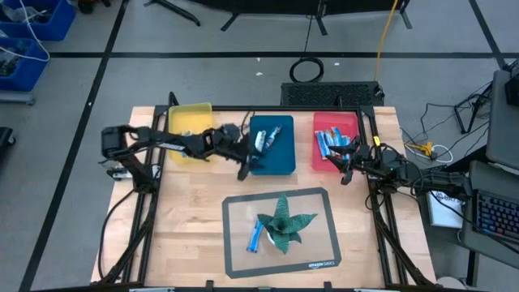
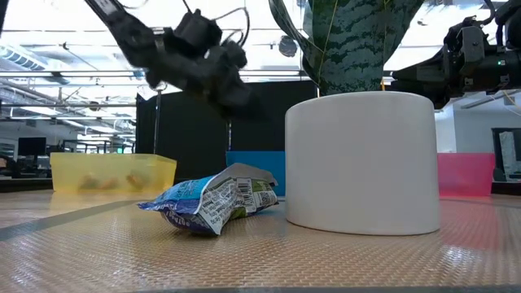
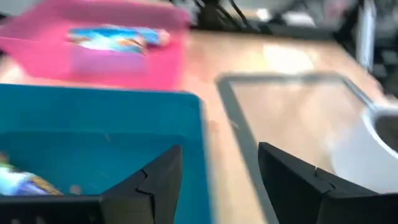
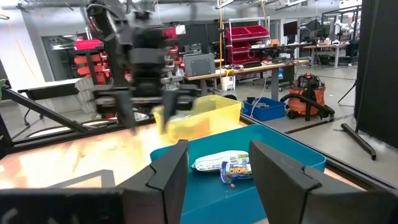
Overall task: Pick and place Granola Bars by type
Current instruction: Put the blue granola bar into the blue bin
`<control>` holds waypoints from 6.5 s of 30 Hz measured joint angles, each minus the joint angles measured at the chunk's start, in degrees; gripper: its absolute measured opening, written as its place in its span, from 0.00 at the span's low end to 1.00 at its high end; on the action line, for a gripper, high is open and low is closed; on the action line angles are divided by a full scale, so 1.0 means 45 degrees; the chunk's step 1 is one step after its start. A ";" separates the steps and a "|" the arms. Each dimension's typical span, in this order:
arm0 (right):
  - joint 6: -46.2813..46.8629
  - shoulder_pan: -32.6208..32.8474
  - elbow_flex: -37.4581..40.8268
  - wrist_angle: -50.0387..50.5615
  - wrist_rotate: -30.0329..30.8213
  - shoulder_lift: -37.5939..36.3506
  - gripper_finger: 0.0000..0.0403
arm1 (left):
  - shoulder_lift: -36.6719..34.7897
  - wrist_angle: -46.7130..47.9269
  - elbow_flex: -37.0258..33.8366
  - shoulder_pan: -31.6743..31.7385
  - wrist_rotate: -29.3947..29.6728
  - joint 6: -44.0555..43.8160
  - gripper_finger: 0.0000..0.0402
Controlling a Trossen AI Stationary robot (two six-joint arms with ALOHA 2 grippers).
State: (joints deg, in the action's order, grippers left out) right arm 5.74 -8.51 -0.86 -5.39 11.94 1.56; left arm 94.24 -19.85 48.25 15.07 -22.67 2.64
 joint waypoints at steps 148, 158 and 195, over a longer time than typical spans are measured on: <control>0.0000 -0.0002 0.0000 -0.0002 0.0000 0.0364 0.40 | 0.4316 -0.0271 0.1331 -0.6294 0.1567 -0.9917 0.22; 0.0000 -0.0005 0.0000 0.0000 0.0000 0.0364 0.40 | 0.3625 0.1452 0.1303 -0.6213 0.2081 -0.9074 0.01; 0.0000 -0.0002 0.0002 -0.0010 0.0000 0.0364 0.40 | 0.1700 -0.0372 0.1321 0.3037 -0.0255 -0.1616 0.00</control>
State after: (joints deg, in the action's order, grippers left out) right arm 5.74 -8.52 -0.85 -5.43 11.94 3.20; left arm 101.90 -21.53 54.19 28.73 -23.82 -4.63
